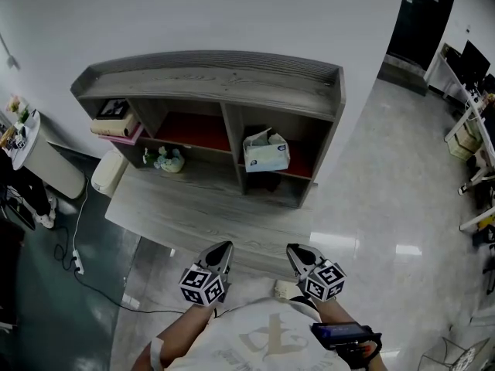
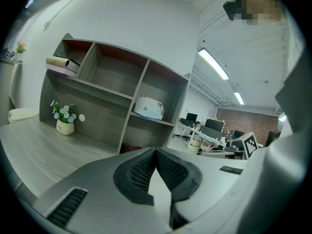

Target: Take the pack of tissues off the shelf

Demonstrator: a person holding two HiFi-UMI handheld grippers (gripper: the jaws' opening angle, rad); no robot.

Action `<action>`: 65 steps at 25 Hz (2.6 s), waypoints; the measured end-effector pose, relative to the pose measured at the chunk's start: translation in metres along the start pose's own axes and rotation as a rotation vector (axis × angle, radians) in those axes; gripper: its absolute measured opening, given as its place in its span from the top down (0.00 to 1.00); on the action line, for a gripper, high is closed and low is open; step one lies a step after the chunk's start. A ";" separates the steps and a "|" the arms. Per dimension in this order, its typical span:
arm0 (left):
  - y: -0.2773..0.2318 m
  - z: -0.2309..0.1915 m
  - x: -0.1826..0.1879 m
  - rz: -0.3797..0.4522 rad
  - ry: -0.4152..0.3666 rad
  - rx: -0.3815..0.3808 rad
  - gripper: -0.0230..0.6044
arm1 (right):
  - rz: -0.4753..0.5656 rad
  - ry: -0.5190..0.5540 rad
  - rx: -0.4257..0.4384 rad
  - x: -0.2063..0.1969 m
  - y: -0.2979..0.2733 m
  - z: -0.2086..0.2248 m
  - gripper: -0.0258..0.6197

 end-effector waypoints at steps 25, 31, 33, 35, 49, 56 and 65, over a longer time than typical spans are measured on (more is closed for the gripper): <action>-0.093 0.008 0.044 0.078 0.030 0.149 0.94 | -0.050 0.048 0.209 0.054 -0.055 0.089 0.95; -0.110 0.010 0.058 0.115 0.020 0.187 0.94 | -0.063 0.066 0.256 0.063 -0.063 0.106 0.95; -0.113 0.011 0.062 0.128 0.009 0.201 0.94 | -0.067 0.072 0.281 0.065 -0.067 0.109 0.95; -0.117 0.014 0.065 0.140 -0.001 0.213 0.94 | -0.069 0.081 0.306 0.067 -0.068 0.111 0.95; -0.142 0.020 0.103 0.145 -0.047 0.247 0.85 | -0.065 0.060 0.378 0.064 -0.072 0.115 0.95; -0.156 0.012 0.131 0.173 -0.068 0.254 0.79 | -0.072 0.050 0.379 0.058 -0.073 0.117 0.95; -0.168 0.001 0.152 0.159 -0.075 0.259 0.71 | -0.069 0.053 0.386 0.064 -0.080 0.116 0.95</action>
Point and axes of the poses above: the fingertips, and each gripper's own axes: y backward along the fingers, z to its right, x out of its top, the point moved 9 cm from there along y, backward along the fingers, and after that the axes turned 2 degrees about -z, right-handed, at the moved point
